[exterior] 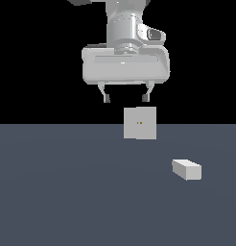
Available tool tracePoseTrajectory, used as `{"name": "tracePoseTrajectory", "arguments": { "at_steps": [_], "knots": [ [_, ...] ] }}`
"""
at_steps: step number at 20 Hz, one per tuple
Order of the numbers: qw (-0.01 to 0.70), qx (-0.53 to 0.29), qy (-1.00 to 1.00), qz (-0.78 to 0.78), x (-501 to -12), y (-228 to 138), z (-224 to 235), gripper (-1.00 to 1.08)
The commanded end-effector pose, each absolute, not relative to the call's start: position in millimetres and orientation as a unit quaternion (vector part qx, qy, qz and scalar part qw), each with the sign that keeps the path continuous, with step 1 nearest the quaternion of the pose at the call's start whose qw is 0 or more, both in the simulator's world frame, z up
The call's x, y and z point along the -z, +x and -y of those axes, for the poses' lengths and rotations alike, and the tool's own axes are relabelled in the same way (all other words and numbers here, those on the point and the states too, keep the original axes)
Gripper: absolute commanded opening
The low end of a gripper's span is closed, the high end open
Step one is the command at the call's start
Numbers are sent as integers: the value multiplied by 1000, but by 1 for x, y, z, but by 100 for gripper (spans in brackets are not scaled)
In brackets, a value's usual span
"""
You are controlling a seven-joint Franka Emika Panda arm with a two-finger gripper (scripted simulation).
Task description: Plug the charger into the wall socket.
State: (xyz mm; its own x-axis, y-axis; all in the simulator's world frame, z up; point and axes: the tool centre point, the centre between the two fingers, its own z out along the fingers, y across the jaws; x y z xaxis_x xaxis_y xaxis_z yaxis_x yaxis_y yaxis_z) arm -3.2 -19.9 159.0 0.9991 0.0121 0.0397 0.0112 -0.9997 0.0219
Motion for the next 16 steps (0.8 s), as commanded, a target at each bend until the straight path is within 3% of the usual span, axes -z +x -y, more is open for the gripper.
{"name": "tracePoseTrajectory", "arguments": {
  "at_steps": [1, 16],
  "knots": [
    [10, -27, 1000, -8, -156, -7, 24, 100],
    [3, -102, 994, -34, -119, -39, 71, 100]
  ]
}}
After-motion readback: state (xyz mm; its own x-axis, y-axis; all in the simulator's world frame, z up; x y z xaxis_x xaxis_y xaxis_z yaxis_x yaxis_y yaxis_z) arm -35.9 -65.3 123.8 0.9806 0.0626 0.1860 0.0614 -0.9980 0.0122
